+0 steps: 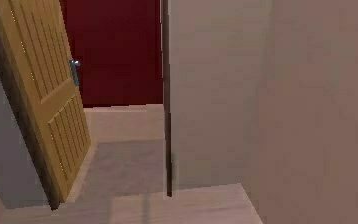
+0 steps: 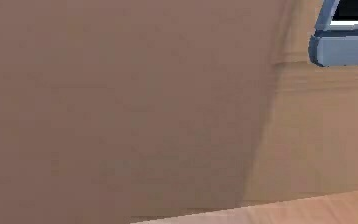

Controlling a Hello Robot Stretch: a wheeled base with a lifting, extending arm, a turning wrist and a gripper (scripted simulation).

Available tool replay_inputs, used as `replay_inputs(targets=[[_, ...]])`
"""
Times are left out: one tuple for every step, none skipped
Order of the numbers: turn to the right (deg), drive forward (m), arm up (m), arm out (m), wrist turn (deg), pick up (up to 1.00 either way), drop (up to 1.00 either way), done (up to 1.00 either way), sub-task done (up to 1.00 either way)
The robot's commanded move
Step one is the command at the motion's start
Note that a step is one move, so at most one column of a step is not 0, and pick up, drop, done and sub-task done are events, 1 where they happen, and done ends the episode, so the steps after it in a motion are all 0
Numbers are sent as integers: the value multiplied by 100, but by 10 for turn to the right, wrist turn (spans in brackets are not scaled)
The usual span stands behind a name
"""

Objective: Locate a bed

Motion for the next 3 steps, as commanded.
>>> replay_inputs(targets=[[-60,0,0,0,0,0,0,0,0],[0,75,0,0,0,0,0,0,0],[-330,0,0,0,0,0,0,0,0]])
